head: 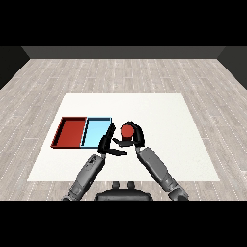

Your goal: Pick the red can and put it in the red box

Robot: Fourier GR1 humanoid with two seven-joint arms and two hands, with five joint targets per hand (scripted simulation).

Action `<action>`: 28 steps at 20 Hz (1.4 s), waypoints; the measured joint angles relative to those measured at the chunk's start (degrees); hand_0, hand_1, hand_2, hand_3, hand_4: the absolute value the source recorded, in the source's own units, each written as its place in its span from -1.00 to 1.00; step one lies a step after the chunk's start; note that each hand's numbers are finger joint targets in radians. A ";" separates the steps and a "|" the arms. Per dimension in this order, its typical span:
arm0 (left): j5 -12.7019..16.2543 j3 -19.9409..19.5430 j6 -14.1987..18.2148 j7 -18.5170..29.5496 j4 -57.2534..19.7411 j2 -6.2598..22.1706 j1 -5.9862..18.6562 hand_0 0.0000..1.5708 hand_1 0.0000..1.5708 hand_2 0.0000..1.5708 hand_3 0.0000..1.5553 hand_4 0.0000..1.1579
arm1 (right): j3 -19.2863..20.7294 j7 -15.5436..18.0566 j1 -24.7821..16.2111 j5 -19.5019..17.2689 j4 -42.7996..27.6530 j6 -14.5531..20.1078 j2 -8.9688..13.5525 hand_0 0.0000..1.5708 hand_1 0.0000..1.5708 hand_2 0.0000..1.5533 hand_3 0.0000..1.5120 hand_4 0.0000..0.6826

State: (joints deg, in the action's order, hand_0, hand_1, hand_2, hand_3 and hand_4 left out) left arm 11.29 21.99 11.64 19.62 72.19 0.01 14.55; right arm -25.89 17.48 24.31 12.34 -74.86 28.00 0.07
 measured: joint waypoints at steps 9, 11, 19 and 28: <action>4.24 2.89 0.81 1.86 -3.17 0.05 1.52 -1.00 -1.00 -1.00 -1.00 -1.00 | -3.00 -1.46 2.45 2.04 -0.88 2.51 -0.05 0.89 0.89 0.85 0.81 0.82; 5.25 3.39 1.34 2.04 -3.89 0.03 2.79 -1.00 -1.00 -1.00 -1.00 -1.00 | -4.36 -0.15 3.90 4.46 0.68 3.67 -0.05 0.89 0.89 0.85 0.82 0.82; 5.74 5.14 2.64 0.81 -2.47 0.17 3.21 -1.00 -1.00 -1.00 -1.00 -1.00 | -7.91 2.43 2.81 6.65 1.03 4.86 -0.01 0.89 0.89 0.87 0.81 0.85; 4.25 4.84 9.45 -0.48 -3.19 0.63 4.27 0.69 0.69 0.80 0.74 0.64 | -11.29 2.33 6.44 9.00 3.43 7.17 0.31 0.79 0.79 0.86 0.81 0.84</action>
State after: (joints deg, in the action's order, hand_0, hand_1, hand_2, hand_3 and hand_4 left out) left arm 15.54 26.84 21.09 19.14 69.00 0.63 18.82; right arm -37.18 19.81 30.75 21.34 -71.43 35.16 0.37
